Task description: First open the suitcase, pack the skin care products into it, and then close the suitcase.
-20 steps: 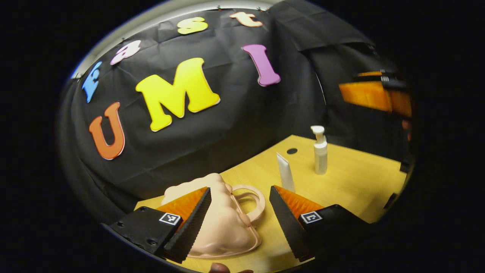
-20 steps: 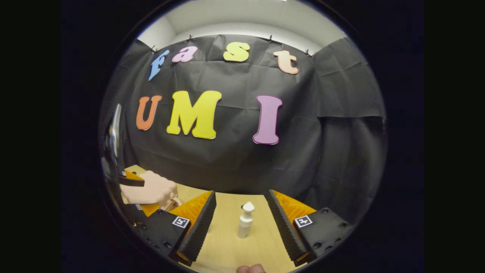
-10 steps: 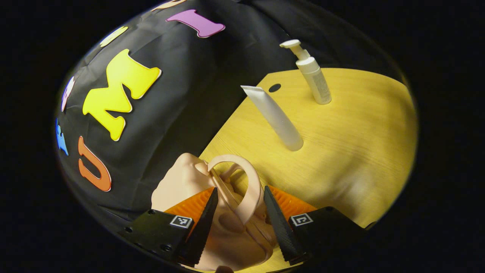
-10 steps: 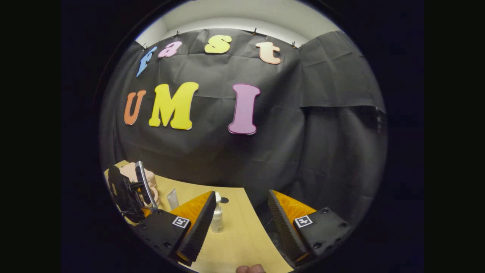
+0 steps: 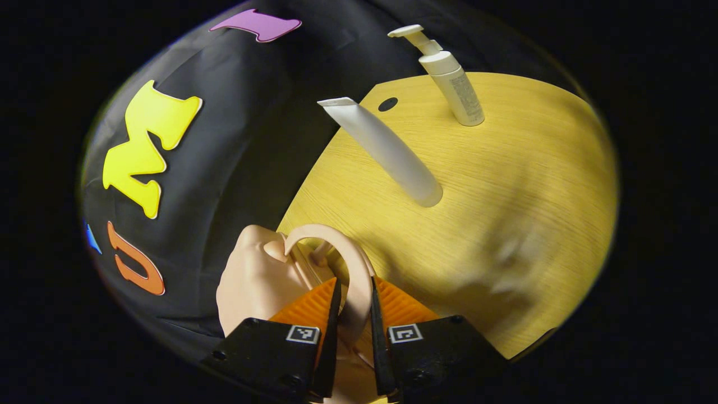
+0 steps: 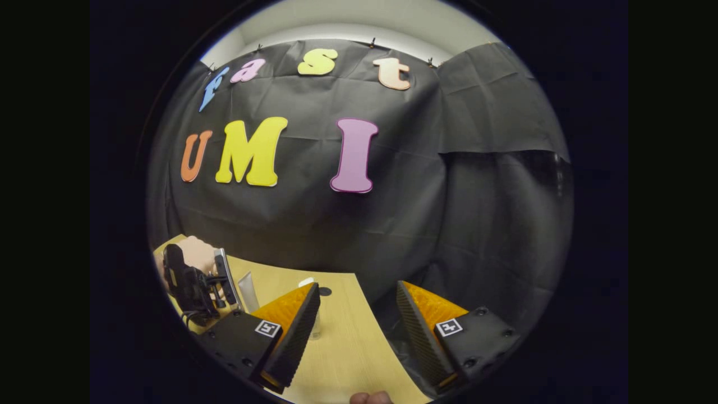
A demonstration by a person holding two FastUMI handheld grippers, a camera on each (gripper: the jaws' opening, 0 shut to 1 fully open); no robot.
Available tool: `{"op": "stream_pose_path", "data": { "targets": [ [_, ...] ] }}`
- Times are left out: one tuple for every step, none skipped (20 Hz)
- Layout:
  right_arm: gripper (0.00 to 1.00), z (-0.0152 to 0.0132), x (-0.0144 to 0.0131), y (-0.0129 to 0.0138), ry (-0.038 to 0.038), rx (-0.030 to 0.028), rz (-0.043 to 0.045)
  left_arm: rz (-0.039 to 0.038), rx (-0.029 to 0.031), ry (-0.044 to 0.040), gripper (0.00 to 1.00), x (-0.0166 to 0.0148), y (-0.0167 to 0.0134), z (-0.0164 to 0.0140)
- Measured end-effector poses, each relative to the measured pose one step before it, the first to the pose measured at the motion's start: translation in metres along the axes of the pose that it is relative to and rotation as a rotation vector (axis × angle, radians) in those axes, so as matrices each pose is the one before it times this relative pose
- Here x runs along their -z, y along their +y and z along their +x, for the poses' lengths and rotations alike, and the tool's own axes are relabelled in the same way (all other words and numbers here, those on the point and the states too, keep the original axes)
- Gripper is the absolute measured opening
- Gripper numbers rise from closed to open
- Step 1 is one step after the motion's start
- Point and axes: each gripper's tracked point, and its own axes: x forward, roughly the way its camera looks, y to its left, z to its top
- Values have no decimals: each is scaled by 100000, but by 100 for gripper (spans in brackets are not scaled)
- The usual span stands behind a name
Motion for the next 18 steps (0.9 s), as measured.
{"op": "stream_pose_path", "data": {
  "targets": [
    [81, -149, -69, -116, 95, 965, 260, -885, 371, -757, 28, -275, 223, -324],
    [81, -234, -151, -172, -474, 726, 736, -1449, -41, -1951, 26, -478, 278, -441],
    [82, -168, -262, -60, -565, 612, 621, -1903, 183, -1520, 21, -446, 293, -560],
    [82, -111, -106, 132, -278, 322, 202, -2118, -165, -891, 19, -303, 259, -556],
    [82, -42, -103, 221, -233, 80, -3, -2245, -122, -971, 17, -25, 248, -361],
    [81, -92, -145, 75, -398, 165, -4, -2374, -996, -1223, 16, -190, 452, -508],
    [81, -152, -411, 161, -769, 34, 260, -2467, -1087, -1832, 14, -213, 540, -689],
    [81, -60, -283, 177, -726, 69, 211, -2314, -2442, -2160, 13, -521, 816, -706],
    [81, -134, -353, 337, -647, -275, 89, -685, -2472, -2764, 11, -646, 1162, -724],
    [81, -60, -288, 420, -575, -419, -49, -397, -1631, -2020, 10, -501, 977, -511],
    [81, -120, -420, 421, -740, -477, -167, -1852, -1074, -1959, 9, -202, 1204, -189],
    [81, -138, -384, 328, -857, -531, -85, -2771, -773, -986, 8, -87, 1151, -505],
    [81, -97, -497, 535, -733, -713, -261, -3355, -1590, -1912, 8, -229, 1338, -778],
    [81, -93, -400, 538, -774, -738, -316, -2889, -2210, -2825, 8, -429, 1576, -933],
    [81, -101, -580, 665, -848, -990, -141, -2521, -3122, -2674, 7, -456, 1667, -1080],
    [81, -130, -491, 755, -794, -1060, -141, -2836, -3274, -2675, 7, -405, 2050, -944],
    [81, -76, -623, 855, -828, -1222, -119, -3518, -3430, -2392, 6, -338, 2480, -598],
    [81, -67, -560, 817, -870, -1350, -338, -4407, -3539, -1853, 5, -141, 2500, -620]
  ]
}}
